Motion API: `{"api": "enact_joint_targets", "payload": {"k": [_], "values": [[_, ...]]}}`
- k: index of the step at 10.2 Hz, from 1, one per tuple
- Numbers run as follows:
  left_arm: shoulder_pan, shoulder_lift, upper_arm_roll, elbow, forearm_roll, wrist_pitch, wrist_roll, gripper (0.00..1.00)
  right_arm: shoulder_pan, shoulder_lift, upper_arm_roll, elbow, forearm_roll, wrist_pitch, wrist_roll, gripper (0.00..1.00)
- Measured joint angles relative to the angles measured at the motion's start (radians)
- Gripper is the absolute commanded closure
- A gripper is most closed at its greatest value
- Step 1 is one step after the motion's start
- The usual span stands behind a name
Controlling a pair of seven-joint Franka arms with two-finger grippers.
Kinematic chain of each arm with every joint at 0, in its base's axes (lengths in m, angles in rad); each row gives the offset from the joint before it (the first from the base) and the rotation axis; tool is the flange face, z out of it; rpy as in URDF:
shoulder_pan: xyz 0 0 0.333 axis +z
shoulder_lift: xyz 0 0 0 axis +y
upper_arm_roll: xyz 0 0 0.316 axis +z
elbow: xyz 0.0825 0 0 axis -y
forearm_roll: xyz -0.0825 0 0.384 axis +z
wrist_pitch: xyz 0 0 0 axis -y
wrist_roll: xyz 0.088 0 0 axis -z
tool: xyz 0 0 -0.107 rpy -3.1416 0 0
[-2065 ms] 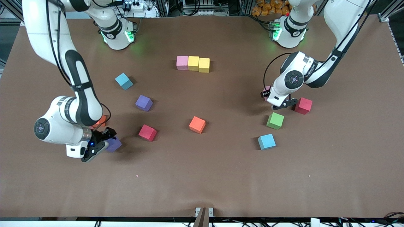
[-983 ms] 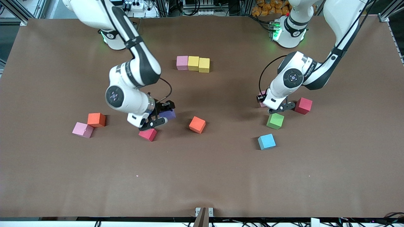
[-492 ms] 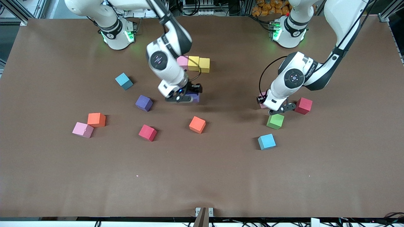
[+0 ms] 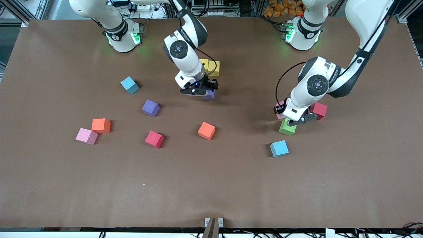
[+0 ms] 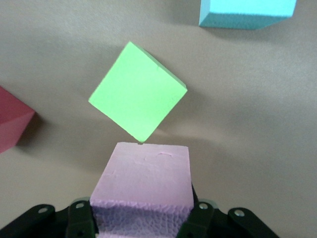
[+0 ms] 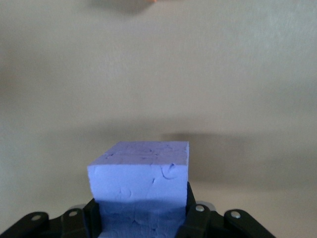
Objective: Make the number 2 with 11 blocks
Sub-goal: 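Carry the purple cube toward the row with the right gripper while the left lifts pink, then lower the purple cube below the pink cube while the left gripper holds pink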
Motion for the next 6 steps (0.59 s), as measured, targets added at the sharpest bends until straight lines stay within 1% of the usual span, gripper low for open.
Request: {"api": "enact_joint_targets", "payload": {"k": [2,3,6], "values": [[0.005,0.0,0.001,0.077,0.0,-0.104,0.025,0.78,0.05,0.012,-0.001,-0.004,0.0,0.006,0.039,0.77],[0.008,0.0,0.001,0.094,0.0,-0.123,0.039,0.78,0.068,0.023,-0.002,-0.007,0.0,0.014,0.045,0.77],[0.009,0.01,0.001,0.096,0.0,-0.129,0.047,0.78,0.096,0.058,-0.002,-0.014,0.0,0.052,0.066,0.77]]}}
